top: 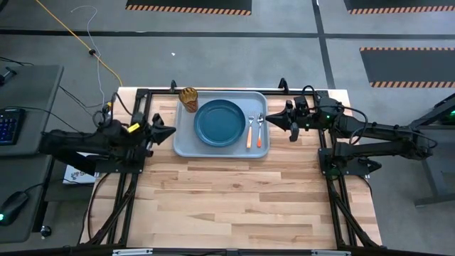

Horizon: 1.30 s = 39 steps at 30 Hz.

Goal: Pick and place plate/cup/fork/spoon on tray
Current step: Return to Home Position

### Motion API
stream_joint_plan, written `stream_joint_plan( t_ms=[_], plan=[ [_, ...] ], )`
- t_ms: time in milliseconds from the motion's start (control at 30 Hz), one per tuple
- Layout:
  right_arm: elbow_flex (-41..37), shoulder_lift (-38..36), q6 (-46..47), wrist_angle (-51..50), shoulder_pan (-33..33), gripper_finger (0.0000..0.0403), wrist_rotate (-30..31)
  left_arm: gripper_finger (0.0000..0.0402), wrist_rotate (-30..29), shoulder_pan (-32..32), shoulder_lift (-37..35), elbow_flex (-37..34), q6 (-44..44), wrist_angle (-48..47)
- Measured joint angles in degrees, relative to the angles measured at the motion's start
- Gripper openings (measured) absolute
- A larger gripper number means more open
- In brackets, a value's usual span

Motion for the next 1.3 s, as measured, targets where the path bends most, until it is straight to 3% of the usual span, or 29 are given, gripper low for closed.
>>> stream_joint_plan(
  t_ms=[400, 733, 867, 1300],
  plan=[
    [0.0, 0.0, 4.0, 0.0, 0.0, 0.0, 0.0, 0.0, -0.1, 0.2, -18.3, -10.3, 0.4, -2.7],
    [0.0, 0.0, 4.0, -0.6, 0.0, 0.0, -0.5, 0.0, 2.2, 0.2, -18.1, -13.6, -1.5, -6.1],
    [0.0, 0.0, 4.0, -0.9, 0.0, 0.0, -0.9, 0.0, 5.3, 0.2, -18.1, -13.6, 0.7, -6.7],
    [0.0, 0.0, 1.9, -1.4, 0.0, 0.0, -1.1, 0.0, 6.0, 0.2, -18.1, -13.6, 4.5, -16.2]
  ],
)
